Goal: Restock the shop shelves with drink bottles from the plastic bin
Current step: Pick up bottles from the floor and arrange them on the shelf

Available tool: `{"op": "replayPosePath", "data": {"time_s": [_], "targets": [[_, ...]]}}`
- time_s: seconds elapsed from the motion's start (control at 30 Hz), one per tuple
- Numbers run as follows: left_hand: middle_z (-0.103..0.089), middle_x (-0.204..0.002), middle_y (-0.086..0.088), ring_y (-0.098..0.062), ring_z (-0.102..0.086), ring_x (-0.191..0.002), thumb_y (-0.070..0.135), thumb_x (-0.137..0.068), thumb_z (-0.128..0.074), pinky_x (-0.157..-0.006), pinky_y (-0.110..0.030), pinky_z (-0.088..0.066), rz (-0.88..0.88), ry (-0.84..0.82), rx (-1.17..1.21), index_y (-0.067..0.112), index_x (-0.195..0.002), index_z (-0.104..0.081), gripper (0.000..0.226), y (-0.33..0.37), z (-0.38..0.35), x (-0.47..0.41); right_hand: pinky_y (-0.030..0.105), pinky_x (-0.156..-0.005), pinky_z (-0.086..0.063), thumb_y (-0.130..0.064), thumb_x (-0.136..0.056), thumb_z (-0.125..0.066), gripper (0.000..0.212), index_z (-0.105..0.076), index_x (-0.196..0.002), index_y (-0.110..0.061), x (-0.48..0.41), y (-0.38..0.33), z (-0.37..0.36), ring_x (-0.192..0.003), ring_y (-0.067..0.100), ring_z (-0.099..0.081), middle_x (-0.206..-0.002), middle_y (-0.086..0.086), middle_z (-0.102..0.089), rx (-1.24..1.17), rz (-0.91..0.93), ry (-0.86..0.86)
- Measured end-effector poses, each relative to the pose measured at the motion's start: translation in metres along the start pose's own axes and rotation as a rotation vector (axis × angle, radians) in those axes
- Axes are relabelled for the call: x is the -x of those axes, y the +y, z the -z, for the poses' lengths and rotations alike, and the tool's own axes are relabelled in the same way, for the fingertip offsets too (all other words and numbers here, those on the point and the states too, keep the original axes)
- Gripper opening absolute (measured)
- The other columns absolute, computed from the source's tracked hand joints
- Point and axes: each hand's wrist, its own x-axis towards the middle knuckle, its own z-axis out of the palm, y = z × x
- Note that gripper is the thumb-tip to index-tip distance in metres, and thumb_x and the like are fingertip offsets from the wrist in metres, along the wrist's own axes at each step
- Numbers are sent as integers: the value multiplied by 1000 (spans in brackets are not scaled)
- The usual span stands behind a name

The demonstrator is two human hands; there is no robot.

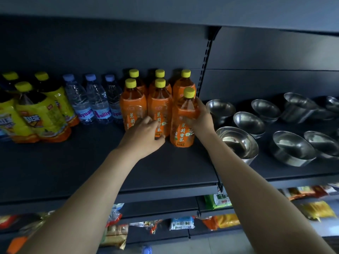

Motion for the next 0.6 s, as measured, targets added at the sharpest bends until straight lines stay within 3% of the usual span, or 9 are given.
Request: {"op": "replayPosePath", "data": {"time_s": [0.17,0.6], "targets": [[-45,-126,-1,-20,-42,-119,41,-91,-49,-86,-32,-41,6,-2,4,15,-120,-51,39,-3,-4,1,46,-97,-48,-35,-72,-76,83,-34,-143,-30,-1,-3,3,-124,23,-50,-138,-1,-49,73,21,39],[-48,-123,-2,-20,-44,-117,40,-89,-52,-88,-34,-43,2,11,-8,14,-117,-53,39,-17,-11,-8,43,-97,-48,-30,-72,-77,81,-36,-143,-29,-30,5,11,-119,21,-53,-136,1,-51,52,53,23]]}}
